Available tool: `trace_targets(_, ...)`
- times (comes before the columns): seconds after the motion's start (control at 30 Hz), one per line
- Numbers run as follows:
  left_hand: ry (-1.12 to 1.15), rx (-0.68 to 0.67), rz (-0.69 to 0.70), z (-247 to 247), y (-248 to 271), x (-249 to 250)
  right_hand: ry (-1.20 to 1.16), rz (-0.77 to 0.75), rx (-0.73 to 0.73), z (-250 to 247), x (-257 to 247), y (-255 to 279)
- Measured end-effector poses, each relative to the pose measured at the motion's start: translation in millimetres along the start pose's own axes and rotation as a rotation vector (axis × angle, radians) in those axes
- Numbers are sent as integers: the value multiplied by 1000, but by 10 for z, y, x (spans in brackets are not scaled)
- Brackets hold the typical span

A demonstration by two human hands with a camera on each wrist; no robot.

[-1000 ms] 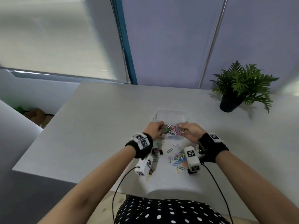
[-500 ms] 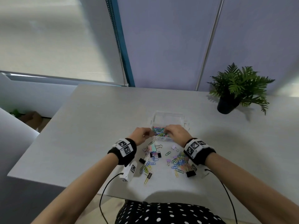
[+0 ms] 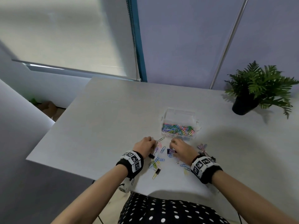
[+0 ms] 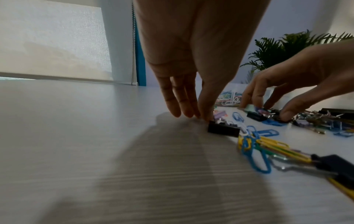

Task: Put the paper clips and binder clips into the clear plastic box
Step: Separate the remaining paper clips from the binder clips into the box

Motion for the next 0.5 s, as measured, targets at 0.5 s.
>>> trace_targets(0.5, 36, 33, 27, -60, -172, 432, -83, 190, 43, -56, 145, 39)
Point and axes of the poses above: each hand's wrist, its own y-axis away from the middle knuckle, its own z-axis out of the palm, x = y × z, the point moved 2 cm from there along -y, towards the middle knuckle, and after that the axes turned 9 degrees about -x, right-handed, at the moved point
